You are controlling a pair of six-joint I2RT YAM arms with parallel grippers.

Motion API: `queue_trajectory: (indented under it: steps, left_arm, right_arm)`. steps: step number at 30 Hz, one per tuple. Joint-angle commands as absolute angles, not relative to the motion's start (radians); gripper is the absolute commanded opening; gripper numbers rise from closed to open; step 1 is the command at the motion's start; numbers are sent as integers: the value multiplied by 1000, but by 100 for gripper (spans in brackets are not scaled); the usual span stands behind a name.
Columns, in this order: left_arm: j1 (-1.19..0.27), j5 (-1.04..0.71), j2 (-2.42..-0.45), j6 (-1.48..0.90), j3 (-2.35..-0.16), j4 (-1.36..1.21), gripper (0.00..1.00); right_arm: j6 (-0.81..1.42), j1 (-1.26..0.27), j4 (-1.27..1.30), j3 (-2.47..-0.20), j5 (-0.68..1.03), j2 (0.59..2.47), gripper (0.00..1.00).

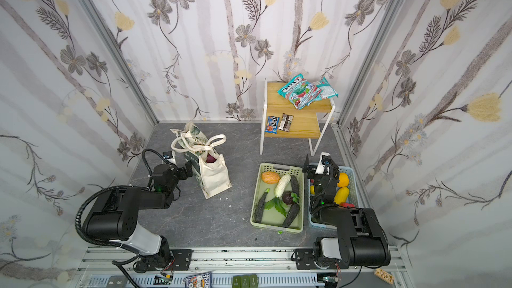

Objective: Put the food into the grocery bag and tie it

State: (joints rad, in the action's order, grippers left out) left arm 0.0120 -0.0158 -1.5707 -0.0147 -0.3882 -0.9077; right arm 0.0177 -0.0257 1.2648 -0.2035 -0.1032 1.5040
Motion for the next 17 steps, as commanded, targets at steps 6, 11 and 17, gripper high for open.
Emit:
queue_trajectory:
  steps: [6,11,17]
  left_arm:
    - [11,-17,-1571,-14,-393,-910,100]
    - [11,-17,-1571,-14,-393,-911,100]
    - [11,-17,-1572,-13,-393,-910,100]
  right_arm:
    - [11,-29,1305,-205,-87,1509,100]
    - [8,-31,1304,-208,-83,1514,100]
    - [10,-32,1305,-205,-86,1510,100]
